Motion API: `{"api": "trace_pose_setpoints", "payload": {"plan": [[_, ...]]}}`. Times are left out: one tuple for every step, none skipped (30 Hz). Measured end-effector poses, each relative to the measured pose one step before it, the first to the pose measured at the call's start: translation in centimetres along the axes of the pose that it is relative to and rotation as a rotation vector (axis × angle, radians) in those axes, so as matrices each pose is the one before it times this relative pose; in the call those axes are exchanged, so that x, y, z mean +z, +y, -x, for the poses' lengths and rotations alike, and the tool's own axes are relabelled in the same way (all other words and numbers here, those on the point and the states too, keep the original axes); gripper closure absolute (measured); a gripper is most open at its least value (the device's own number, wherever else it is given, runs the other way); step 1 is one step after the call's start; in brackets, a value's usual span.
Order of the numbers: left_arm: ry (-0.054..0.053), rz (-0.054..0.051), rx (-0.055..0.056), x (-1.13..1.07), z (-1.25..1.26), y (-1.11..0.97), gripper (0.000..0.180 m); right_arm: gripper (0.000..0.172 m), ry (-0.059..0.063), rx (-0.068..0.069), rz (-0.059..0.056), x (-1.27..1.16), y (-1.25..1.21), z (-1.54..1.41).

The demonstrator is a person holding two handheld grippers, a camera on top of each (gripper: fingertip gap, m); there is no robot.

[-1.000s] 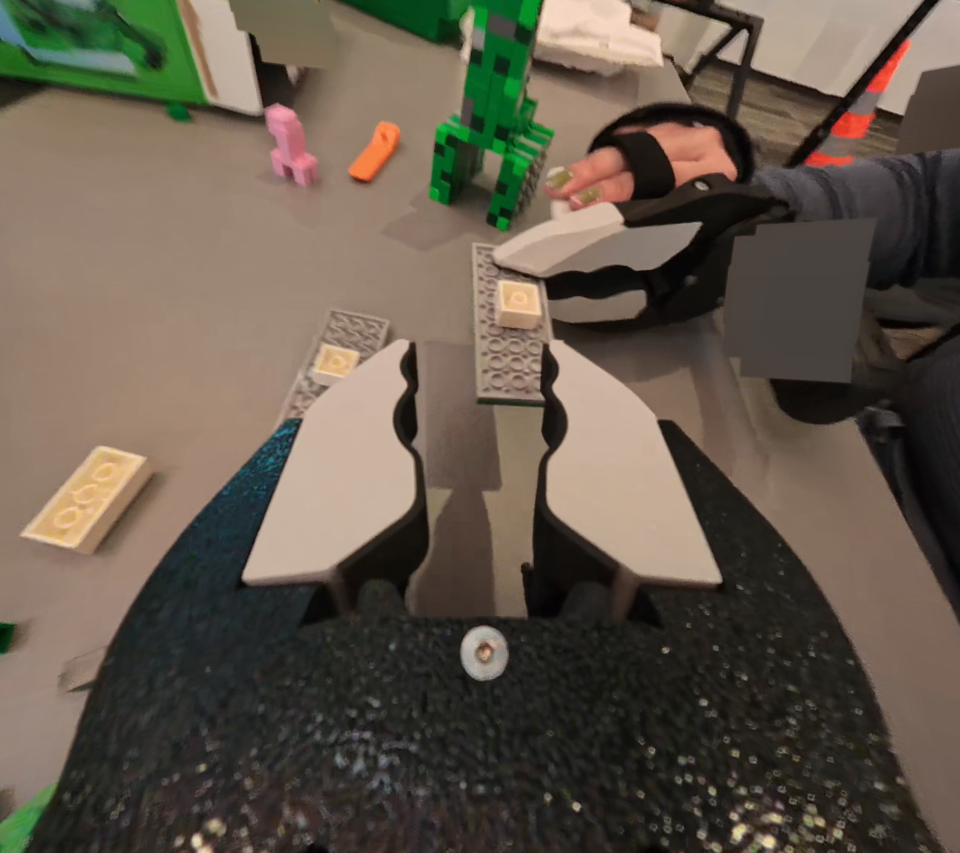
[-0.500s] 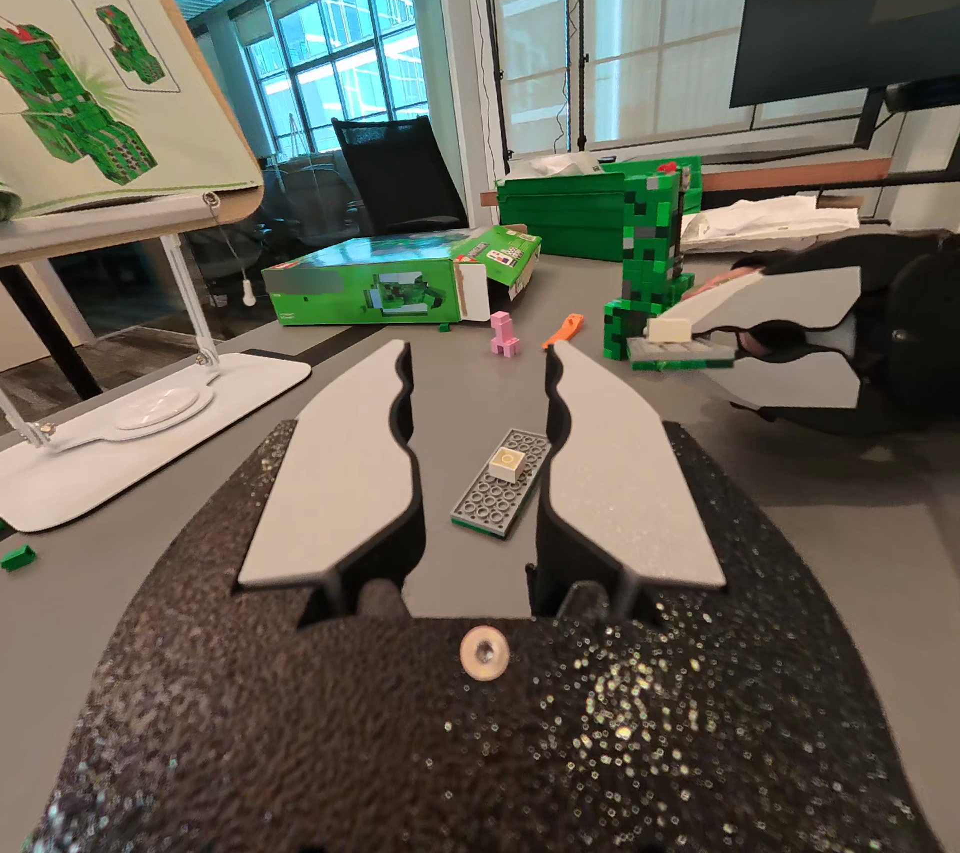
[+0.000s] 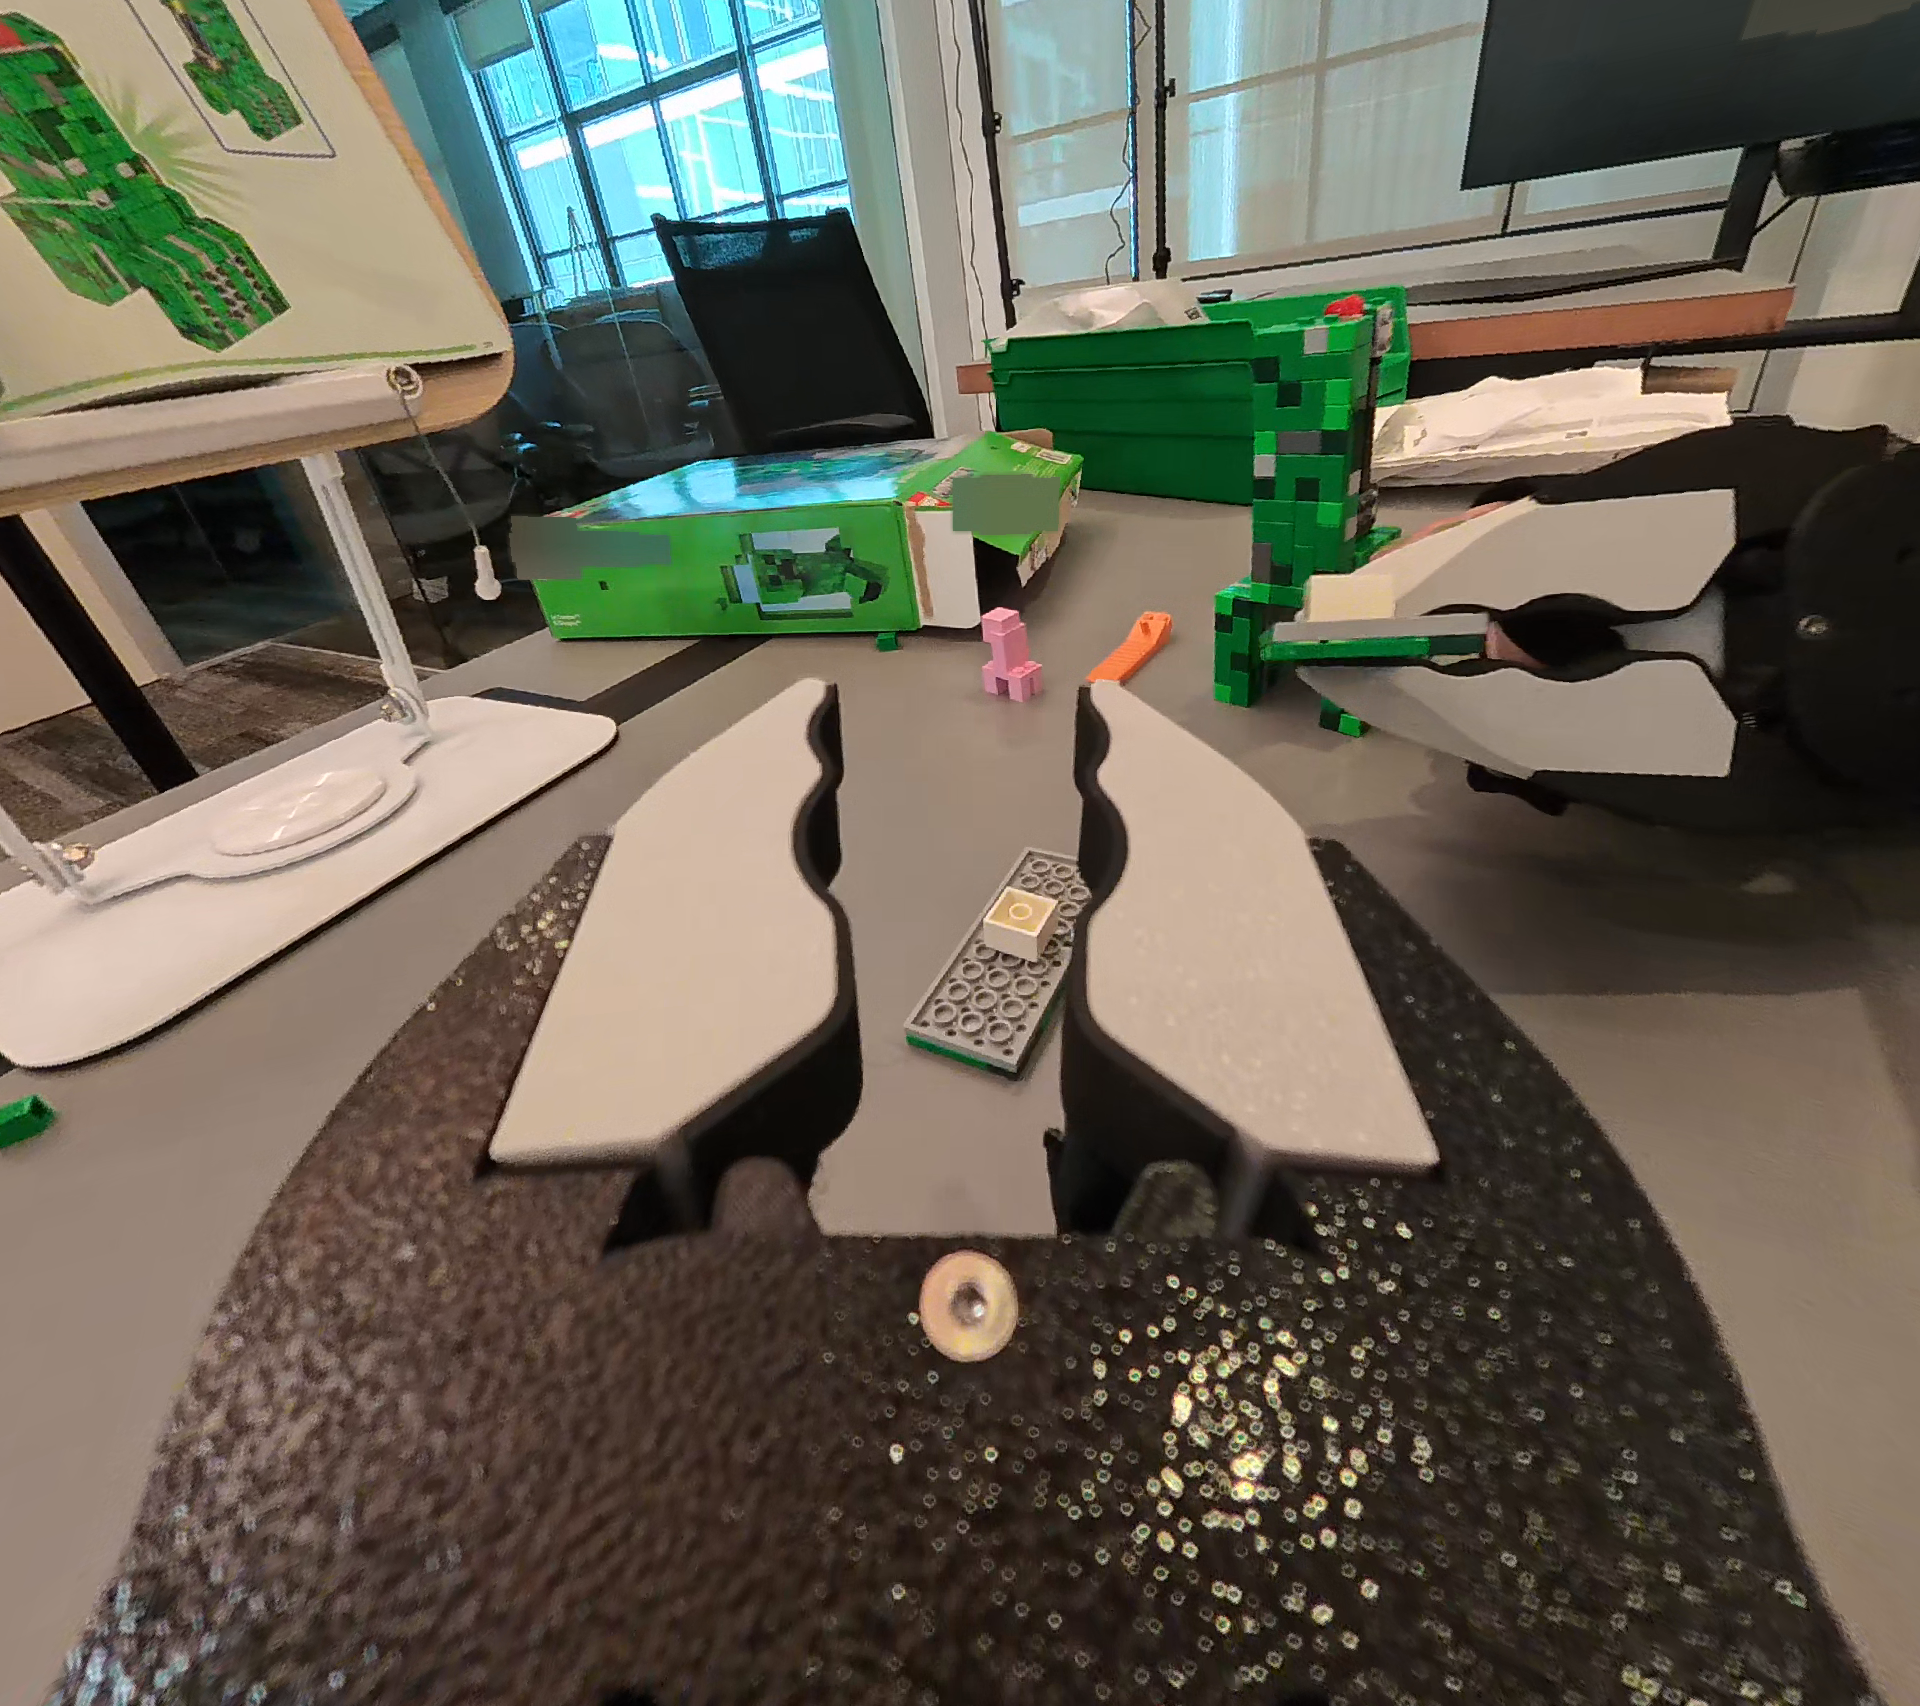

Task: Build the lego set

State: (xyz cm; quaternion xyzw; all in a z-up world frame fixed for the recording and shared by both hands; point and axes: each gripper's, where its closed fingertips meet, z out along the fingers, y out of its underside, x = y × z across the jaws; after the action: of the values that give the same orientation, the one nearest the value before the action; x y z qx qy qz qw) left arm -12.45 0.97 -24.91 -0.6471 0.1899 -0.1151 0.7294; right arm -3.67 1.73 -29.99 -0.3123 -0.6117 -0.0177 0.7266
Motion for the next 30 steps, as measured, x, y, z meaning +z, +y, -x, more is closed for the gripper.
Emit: {"api": "trace_pose_setpoints", "payload": {"plan": [[0.0011,0.0008,-0.0022,0.005,0.020,0.007,0.138,0.165,0.0030,0.0002,0.0002,0.115,0.034,-0.035],[0.0008,-0.0001,0.0001,-0.012,-0.004,-0.011,0.138,0.165,0.0013,0.0018,-0.0003,-0.031,-0.001,-0.041],[0.0014,0.0007,0.0014,-0.010,-0.021,0.008,0.139,0.166,-0.0009,0.0022,-0.0009,-0.023,0.008,0.005],[0.0016,0.0019,0.0017,-0.001,-0.014,0.036,0.139,0.166,0.0004,0.0005,-0.0001,-0.031,0.003,-0.005],[0.0029,0.0026,0.0019,0.034,-0.043,0.037,0.140,0.166,0.0016,-0.0002,-0.0001,-0.112,-0.031,-0.071],[0.0017,0.0029,0.0025,0.036,-0.056,0.046,0.140,0.166,0.0006,0.0003,-0.0011,0.027,0.018,-0.020],[0.0020,0.0024,0.0032,0.036,-0.044,0.030,0.140,0.166,0.0000,0.0003,-0.0005,0.008,0.001,-0.001],[0.0022,0.0025,0.0030,0.012,-0.050,0.039,0.141,0.166,0.0011,-0.0007,-0.0003,-0.007,0.005,-0.012],[0.0022,0.0028,0.0029,0.006,-0.042,0.044,0.141,0.166,0.0014,-0.0008,0.0000,0.065,0.013,0.008],[0.0027,0.0024,0.0022,0.032,-0.073,0.027,0.141,0.166,-0.0004,0.0001,0.0000,-0.013,-0.029,0.008],[0.0025,0.0019,0.0014,0.017,-0.063,0.021,0.141,0.166,-0.0005,-0.0001,-0.0005,0.028,0.009,-0.011],[0.0029,0.0016,0.0009,-0.004,-0.029,0.033,0.142,0.166,0.0004,-0.0007,-0.0007,0.116,0.020,0.006],[0.0041,0.0011,0.0001,0.023,-0.050,0.027,0.143,0.166,-0.0005,-0.0006,-0.0005,0.047,0.023,0.014],[0.0030,0.0012,-0.0001,0.010,-0.029,0.008,0.143,0.166,-0.0006,-0.0007,-0.0007,-0.007,-0.008,0.045],[-0.0009,0.0004,0.0005,0.020,-0.006,-0.006,0.143,0.166,0.0006,-0.0009,-0.0006,-0.015,-0.012,0.008],[-0.0003,-0.0004,0.0009,0.002,-0.014,0.002,0.143,0.166,0.0011,-0.0006,-0.0004,-0.018,-0.004,0.013],[0.0004,-0.0003,0.0005,-0.008,-0.008,0.005,0.143,0.166,0.0001,0.0002,-0.0003,-0.073,-0.029,-0.017],[0.0000,0.0003,-0.0004,0.012,0.017,-0.002,0.143,0.166,-0.0001,0.0003,-0.0004,-0.040,-0.014,-0.017],[-0.0001,0.0000,-0.0004,0.000,0.021,0.003,0.143,0.166,0.0001,0.0005,-0.0004,0.000,0.002,-0.012],[0.0000,-0.0001,-0.0001,-0.022,-0.002,0.007,0.143,0.166,0.0006,0.0005,0.0001,-0.001,0.001,-0.004],[0.0007,0.0003,-0.0002,-0.020,0.003,0.004,0.143,0.165,0.0004,0.0001,0.0007,0.009,0.009,-0.014],[0.0009,0.0010,0.0000,0.016,-0.055,-0.002,0.143,0.166,-0.0005,-0.0001,0.0006,-0.006,0.006,-0.028],[0.0010,0.0012,0.0003,-0.004,-0.021,0.024,0.143,0.166,0.0001,-0.0003,-0.0001,-0.003,0.011,-0.009],[0.0007,0.0007,0.0008,-0.009,0.006,0.010,0.143,0.166,0.0011,-0.0004,0.0003,-0.028,-0.009,-0.024],[-0.0002,0.0003,0.0009,-0.026,-0.016,0.020,0.143,0.166,0.0011,0.0001,0.0000,0.010,-0.009,-0.021],[0.0004,0.0004,0.0006,-0.010,-0.002,-0.016,0.143,0.166,0.0003,0.0004,0.0000,0.004,0.016,0.014],[0.0010,0.0007,0.0000,0.036,-0.001,-0.007,0.144,0.166,0.0000,0.0002,0.0000,-0.024,0.009,0.017],[0.0006,0.0007,0.0001,0.012,0.000,0.022,0.144,0.166,0.0005,0.0005,0.0006,-0.026,-0.060,0.039],[0.0000,0.0002,0.0006,0.078,-0.025,0.023,0.144,0.166,0.0006,0.0002,0.0003,0.033,0.013,0.004],[0.0006,0.0004,0.0003,0.020,-0.049,0.000,0.144,0.166,0.0009,0.0001,0.0001,0.031,-0.003,-0.007]]}}
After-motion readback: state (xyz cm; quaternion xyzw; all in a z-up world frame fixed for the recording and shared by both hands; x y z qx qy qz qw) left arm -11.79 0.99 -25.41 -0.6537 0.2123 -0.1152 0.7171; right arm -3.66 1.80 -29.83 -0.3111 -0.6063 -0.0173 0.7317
